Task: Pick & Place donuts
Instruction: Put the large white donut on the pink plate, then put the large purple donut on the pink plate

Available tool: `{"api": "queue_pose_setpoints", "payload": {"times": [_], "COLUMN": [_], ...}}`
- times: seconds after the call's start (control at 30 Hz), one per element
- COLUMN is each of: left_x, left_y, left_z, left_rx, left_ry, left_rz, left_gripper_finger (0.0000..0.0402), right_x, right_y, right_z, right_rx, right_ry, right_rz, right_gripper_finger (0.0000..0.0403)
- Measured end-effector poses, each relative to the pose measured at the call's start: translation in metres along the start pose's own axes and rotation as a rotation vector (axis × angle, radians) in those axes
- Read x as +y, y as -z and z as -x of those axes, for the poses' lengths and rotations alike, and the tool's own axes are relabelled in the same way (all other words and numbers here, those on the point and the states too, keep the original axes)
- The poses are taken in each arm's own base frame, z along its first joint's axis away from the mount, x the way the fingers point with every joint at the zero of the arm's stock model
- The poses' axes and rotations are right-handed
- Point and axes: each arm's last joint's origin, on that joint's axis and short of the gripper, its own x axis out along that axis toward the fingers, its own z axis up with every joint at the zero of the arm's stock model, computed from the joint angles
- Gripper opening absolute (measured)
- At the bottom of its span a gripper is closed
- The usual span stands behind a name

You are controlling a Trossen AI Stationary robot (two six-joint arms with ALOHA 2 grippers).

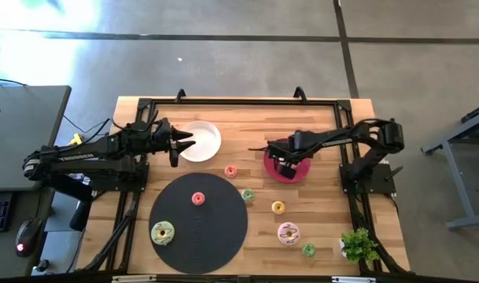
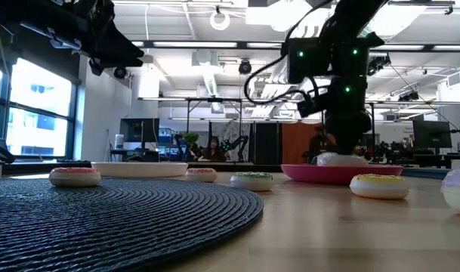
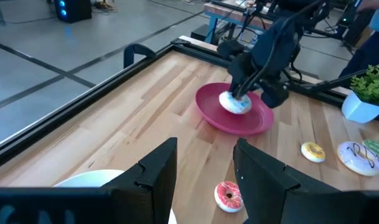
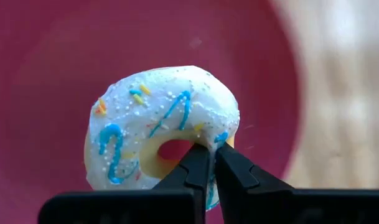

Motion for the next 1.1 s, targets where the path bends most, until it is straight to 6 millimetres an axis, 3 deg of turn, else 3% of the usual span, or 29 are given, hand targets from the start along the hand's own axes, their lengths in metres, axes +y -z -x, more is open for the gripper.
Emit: {"api": "queue_pose_setpoints", "payload": {"times": [0.17,0.53,0.87,1.1], "left_x": [0.0,0.0,0.0,0.0], "left_y": [0.0,0.0,0.0,0.0], "left_z": [0.0,0.0,0.0,0.0], "left_rx": [0.0,0.0,0.0,-0.001], "left_ry": [0.0,-0.001,-0.002,-0.003], "left_rz": [0.0,0.0,0.0,0.0], "left_gripper_finger": [0.0152,0.0152,0.0152,0.0152], "right_x": [-0.001,-0.005,-0.006,-0.011], "right_y": [-0.001,0.005,0.013,-0.006], "right_z": [-0.005,0.001,0.002,0.036], "right_rx": [0.007,0.049,0.141,0.127], "right_ry": [0.072,0.055,0.018,-0.006], "right_rz": [0.022,0.042,0.067,0.116], "right_gripper_finger": [0.0028,0.0126,0.0149,0.0151]}}
